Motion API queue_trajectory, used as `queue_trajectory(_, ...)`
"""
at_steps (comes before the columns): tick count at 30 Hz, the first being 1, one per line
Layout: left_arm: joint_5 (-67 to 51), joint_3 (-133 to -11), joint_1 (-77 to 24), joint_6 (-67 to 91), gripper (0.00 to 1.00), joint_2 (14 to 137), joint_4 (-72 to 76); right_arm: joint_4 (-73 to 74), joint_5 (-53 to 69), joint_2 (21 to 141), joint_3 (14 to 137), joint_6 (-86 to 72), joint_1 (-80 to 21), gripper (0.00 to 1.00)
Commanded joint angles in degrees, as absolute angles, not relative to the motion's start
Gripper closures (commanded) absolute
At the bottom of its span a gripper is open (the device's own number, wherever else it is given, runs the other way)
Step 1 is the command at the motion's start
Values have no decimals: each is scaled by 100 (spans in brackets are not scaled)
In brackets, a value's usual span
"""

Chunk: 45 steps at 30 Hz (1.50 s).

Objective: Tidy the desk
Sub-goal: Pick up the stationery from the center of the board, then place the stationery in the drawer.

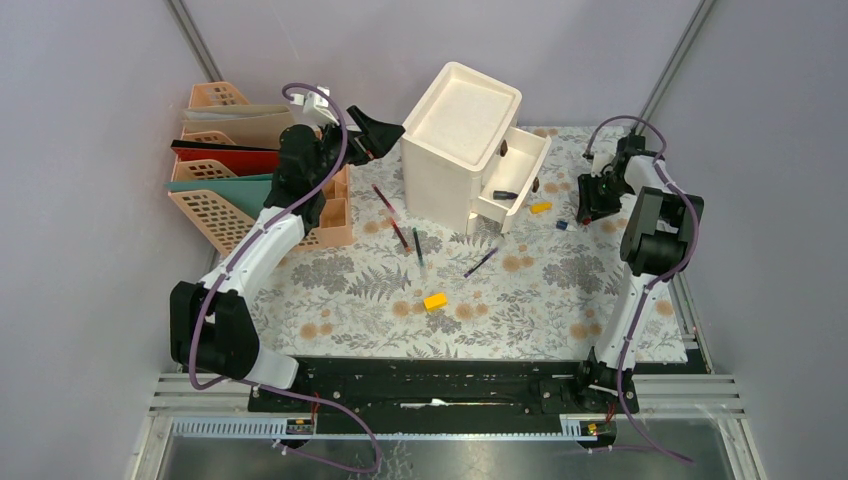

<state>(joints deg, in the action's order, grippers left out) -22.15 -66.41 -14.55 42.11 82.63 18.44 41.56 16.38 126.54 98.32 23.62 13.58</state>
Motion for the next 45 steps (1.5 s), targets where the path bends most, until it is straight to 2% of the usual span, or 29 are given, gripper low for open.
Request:
queue_trajectory(1, -2323, -6877, -1419, 4258, 1, 8268, 2101, 4236, 1836, 12806, 9998, 2555, 1269, 48)
queue_trajectory(5, -2341, -6892, -1424, 4287, 1, 8296, 2101, 4286, 1906, 12811, 9970, 2672, 1210, 45)
queue_trajectory(13, -2360, -6901, -1424, 4349, 1, 8319, 2123, 4289, 1821, 12811, 9876, 2840, 1122, 50)
queue_trajectory(21, -2373, -6892, -1423, 4403, 1, 8307, 2144, 4315, 1784, 12626, 9689, 2917, 1081, 78)
queue_trajectory(25, -2375, -6866, -1424, 4403, 1, 8288, 2162, 4311, 1833, 12326, 9545, 2882, 1090, 88)
queue_trajectory(29, -2373, -6846, -1422, 4412, 1, 8285, 2184, 4282, 1961, 11965, 9501, 2736, 1099, 95)
queue_trajectory(36, -2386, -6852, -1424, 4421, 1, 8317, 2245, 4386, 3043, 11342, 9736, 2497, 1090, 100)
queue_trajectory(41, -2415, -6870, -1424, 4430, 1, 8358, 2263, 4640, 4210, 11171, 10272, 2288, 1026, 99)
queue_trajectory(45, -2426, -6867, -1424, 4421, 1, 8350, 2246, 4651, 4700, 11032, 10481, 2187, 768, 99)
